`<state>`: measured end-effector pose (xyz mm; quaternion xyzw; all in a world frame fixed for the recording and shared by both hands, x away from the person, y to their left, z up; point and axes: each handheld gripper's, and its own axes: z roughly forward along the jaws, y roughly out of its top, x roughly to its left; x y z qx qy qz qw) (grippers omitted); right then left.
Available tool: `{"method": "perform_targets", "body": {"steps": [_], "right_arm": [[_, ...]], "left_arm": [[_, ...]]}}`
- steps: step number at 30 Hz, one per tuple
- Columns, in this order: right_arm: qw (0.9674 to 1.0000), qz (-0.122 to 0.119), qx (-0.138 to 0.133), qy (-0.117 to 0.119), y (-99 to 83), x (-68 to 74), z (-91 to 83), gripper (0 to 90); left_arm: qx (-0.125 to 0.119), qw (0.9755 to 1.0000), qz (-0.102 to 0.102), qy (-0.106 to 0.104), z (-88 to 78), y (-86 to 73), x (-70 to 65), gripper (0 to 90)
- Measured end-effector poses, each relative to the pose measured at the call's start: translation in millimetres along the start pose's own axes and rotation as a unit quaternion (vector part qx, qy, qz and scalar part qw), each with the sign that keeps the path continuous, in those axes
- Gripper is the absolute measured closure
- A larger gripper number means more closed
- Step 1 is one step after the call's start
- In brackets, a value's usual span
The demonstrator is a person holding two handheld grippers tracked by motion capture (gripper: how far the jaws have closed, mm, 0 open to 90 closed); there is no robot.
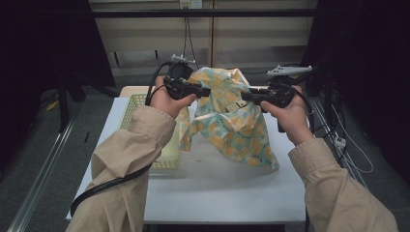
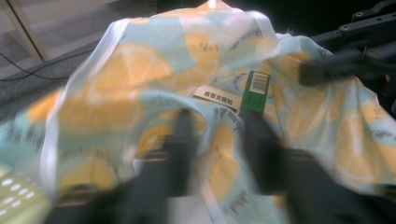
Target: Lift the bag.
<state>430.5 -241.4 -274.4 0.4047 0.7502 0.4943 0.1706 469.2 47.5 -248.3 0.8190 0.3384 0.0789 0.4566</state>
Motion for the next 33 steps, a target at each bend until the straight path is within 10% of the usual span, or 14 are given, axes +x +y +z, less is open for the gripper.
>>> {"method": "perform_targets", "body": {"steps": [7, 20, 33], "right_arm": [[1.0, -0.004, 0.0, 0.001, -8.1, 13.5, -5.2, 26.7], [1.0, -0.007, -0.003, -0.003, -23.6, 4.0, -37.4, 24.9], [0.9995, -0.024, 0.019, -0.007, -75.1, 5.1, -44.2, 22.4]], "left_arm": [[-0.001, 0.9999, 0.013, -0.01, -9.6, -24.0, 5.3, 21.3], [-0.015, 0.999, 0.031, -0.029, -46.5, -54.7, 15.8, 9.9], [-0.02, 0.9988, 0.026, -0.037, -60.9, -119.6, 27.9, 6.3]]}}
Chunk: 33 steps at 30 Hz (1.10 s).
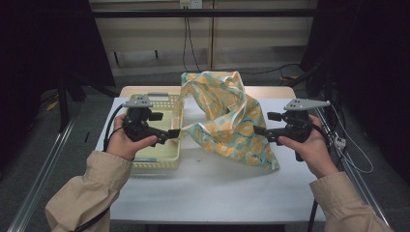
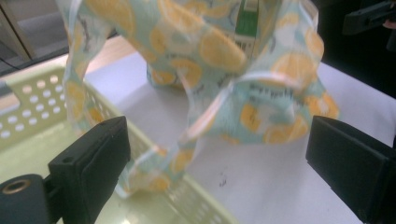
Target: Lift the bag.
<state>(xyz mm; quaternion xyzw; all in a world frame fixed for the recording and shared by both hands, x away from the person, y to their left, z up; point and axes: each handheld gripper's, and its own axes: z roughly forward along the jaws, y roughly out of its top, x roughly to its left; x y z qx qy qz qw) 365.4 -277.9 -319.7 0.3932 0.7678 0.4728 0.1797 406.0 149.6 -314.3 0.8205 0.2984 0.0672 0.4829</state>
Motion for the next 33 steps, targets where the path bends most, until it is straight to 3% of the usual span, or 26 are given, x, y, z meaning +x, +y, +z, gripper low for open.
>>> {"method": "perform_targets", "body": {"steps": [6, 14, 21, 28, 30, 33], "right_arm": [[1.0, 0.001, 0.006, -0.001, -24.8, 5.1, -1.3, 21.5], [0.9999, -0.004, 0.009, -0.001, -55.2, 12.7, -5.5, 21.4], [0.9997, -0.002, 0.026, 0.002, -81.2, 16.4, -2.7, 21.4], [0.9997, 0.001, 0.025, 0.001, -97.6, 19.3, -2.3, 21.2], [0.9996, 0.002, 0.026, 0.002, -103.1, 20.6, -1.7, 20.9], [0.9995, 0.003, 0.033, 0.002, -109.3, 22.0, -0.2, 20.4]], "left_arm": [[0.001, 1.0, 0.005, 0.003, -1.1, -28.9, -4.9, 6.5], [0.005, 0.9999, 0.011, 0.008, -3.3, -55.9, -9.9, 6.7], [0.013, 0.9998, 0.012, 0.008, -3.3, -72.9, -9.9, 6.8], [0.005, 1.0, 0.002, 0.006, -5.3, -88.3, -7.3, 6.9], [0.02, 0.9997, 0.003, 0.012, -5.3, -91.7, -5.5, 6.9], [0.015, 0.9998, 0.001, 0.013, -6.0, -93.8, -4.1, 6.8]]}}
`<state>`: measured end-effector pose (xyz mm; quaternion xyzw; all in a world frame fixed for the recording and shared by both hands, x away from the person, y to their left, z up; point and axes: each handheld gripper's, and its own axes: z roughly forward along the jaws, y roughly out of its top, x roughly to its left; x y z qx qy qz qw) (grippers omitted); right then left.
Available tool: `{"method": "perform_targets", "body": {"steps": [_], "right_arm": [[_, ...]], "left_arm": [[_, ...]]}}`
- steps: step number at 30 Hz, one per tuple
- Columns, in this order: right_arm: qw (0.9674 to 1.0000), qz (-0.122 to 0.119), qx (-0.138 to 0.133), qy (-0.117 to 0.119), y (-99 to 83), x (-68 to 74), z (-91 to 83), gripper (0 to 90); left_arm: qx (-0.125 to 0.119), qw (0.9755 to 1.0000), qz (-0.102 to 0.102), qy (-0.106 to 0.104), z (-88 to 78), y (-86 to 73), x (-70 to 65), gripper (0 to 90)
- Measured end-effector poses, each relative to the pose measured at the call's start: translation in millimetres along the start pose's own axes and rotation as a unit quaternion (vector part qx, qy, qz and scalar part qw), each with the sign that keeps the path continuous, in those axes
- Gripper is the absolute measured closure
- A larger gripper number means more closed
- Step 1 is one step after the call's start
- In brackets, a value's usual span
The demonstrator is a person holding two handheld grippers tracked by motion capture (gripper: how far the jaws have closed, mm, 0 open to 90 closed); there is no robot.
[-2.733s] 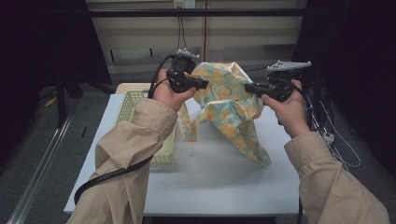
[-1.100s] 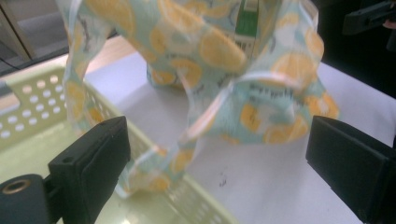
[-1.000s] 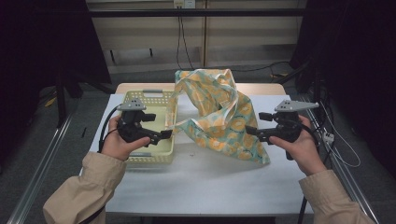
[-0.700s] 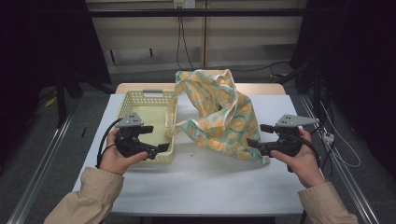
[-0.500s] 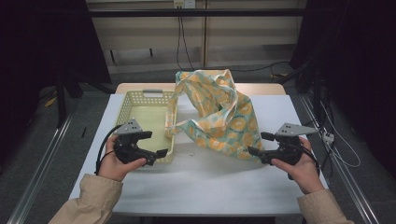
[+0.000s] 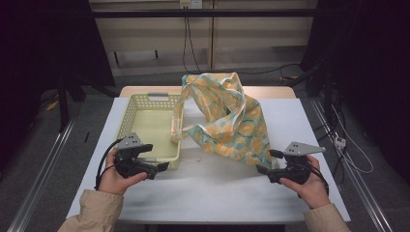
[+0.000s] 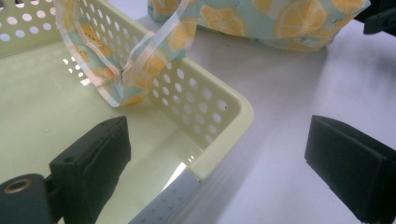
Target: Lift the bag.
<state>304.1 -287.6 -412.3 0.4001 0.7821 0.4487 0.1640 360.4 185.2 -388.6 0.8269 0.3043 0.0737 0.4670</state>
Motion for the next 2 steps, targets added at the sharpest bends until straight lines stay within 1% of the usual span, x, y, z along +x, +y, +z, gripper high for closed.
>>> {"method": "perform_targets", "body": {"steps": [2], "right_arm": [[1.0, 0.004, -0.001, 0.004, -3.3, -0.3, 1.0, 20.2]], "left_arm": [[-0.001, 1.0, 0.002, 0.0, 0.0, -1.5, -0.5, 6.8]]}}
